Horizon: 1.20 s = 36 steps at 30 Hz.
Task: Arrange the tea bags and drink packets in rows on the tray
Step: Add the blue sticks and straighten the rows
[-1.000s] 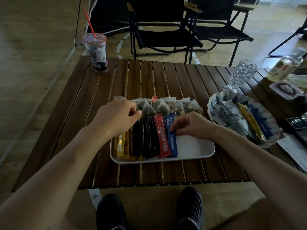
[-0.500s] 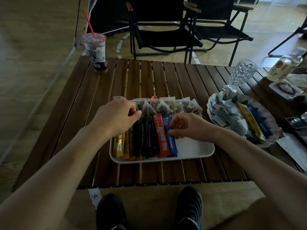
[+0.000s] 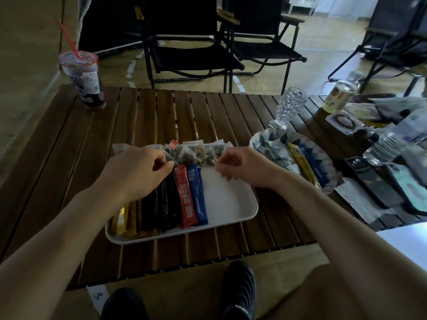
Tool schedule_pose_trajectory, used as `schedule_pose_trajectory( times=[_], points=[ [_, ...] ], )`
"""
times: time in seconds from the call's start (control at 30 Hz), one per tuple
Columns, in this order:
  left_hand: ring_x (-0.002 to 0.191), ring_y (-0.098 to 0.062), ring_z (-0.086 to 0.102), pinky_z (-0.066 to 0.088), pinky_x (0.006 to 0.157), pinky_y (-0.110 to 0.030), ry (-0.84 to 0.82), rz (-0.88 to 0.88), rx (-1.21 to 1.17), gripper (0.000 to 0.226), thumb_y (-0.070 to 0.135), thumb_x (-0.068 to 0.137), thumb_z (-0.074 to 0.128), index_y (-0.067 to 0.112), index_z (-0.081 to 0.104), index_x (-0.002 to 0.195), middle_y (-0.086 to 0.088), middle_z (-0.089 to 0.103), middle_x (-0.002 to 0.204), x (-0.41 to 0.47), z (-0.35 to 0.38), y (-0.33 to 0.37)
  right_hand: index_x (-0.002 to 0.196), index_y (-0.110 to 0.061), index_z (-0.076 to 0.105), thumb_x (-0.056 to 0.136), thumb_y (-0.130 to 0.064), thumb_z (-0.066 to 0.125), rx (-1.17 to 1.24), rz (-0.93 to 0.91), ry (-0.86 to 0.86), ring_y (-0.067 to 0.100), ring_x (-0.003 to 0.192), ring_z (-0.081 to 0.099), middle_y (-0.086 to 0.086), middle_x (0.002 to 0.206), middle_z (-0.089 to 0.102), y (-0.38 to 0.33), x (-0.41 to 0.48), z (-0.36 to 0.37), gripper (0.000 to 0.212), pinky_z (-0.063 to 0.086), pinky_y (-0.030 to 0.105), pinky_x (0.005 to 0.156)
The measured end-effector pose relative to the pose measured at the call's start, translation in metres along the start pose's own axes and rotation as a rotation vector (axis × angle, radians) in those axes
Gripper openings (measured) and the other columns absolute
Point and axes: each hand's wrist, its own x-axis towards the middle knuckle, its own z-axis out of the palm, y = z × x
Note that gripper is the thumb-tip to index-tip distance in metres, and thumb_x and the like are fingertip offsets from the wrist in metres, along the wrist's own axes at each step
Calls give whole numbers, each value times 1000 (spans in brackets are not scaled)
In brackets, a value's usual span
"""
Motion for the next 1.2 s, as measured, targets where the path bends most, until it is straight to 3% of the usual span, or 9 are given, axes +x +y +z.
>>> schedule_pose_trajectory(
  times=[0.13, 0.27, 0.4, 0.57, 0.7, 0.83, 1.0, 1.07, 1.2],
  points=[
    [71, -3, 51, 35, 57, -23, 15, 50, 30, 26, 52, 94, 47, 29, 59, 90, 11, 56, 82, 7, 7, 17, 95, -17, 70, 91, -30, 67, -139, 114, 248, 9, 76, 68, -5, 84, 71, 31, -10, -35, 14, 54, 24, 68],
    [70, -1, 50, 29, 52, -16, -7, 96, 44, 24, 52, 96, 46, 31, 55, 88, 12, 55, 83, 11, 14, 34, 93, -21, 70, 91, -30, 66, -242, 285, 424, 14, 84, 66, -9, 82, 66, 76, -25, -66, 11, 42, 21, 62],
    [65, 3, 48, 34, 52, -17, -44, 114, 35, 25, 53, 95, 46, 32, 55, 86, 14, 52, 73, 16, 23, 41, 97, -19, 75, 92, -24, 61, -318, 480, 589, 20, 88, 60, 5, 101, 70, 104, -45, -87, 15, 40, 27, 71],
    [63, 4, 48, 33, 52, -16, -38, 135, 31, 24, 53, 96, 45, 32, 54, 88, 14, 50, 71, 22, 30, 48, 109, -24, 72, 88, -7, 61, -396, 773, 625, 30, 105, 61, 10, 117, 66, 111, -52, -102, 29, 42, 32, 74],
    [62, 4, 46, 30, 51, -15, -27, 156, 20, 23, 51, 97, 45, 32, 51, 85, 15, 48, 71, 24, 29, 52, 114, -13, 68, 85, -13, 66, -417, 891, 562, 35, 105, 62, 18, 113, 65, 112, -50, -96, 29, 44, 34, 72],
    [63, 2, 52, 37, 52, -18, -31, 149, 24, 25, 51, 96, 45, 31, 55, 87, 12, 54, 73, 22, 31, 47, 114, -4, 62, 85, -17, 68, -411, 936, 562, 37, 106, 62, 22, 113, 64, 112, -47, -93, 33, 45, 36, 72],
    [69, -1, 56, 48, 59, -23, -60, 111, -9, 24, 51, 95, 47, 31, 57, 86, 13, 56, 75, 16, 25, 35, 110, -11, 69, 83, -16, 67, -421, 955, 602, 33, 96, 63, 15, 97, 63, 106, -44, -95, 27, 42, 34, 67],
    [72, -3, 56, 47, 60, -22, -62, 106, 11, 24, 51, 96, 46, 31, 57, 88, 11, 59, 80, 11, 21, 29, 110, -11, 69, 86, -16, 65, -444, 883, 668, 34, 97, 62, 16, 103, 66, 100, -42, -96, 24, 41, 34, 68],
    [78, -6, 55, 40, 63, -25, -28, 64, 49, 25, 52, 95, 47, 32, 57, 85, 12, 58, 84, 3, 11, 16, 116, -11, 67, 90, -23, 62, -430, 545, 821, 36, 103, 61, 15, 113, 68, 69, -34, -95, 29, 47, 39, 78]
  ],
)
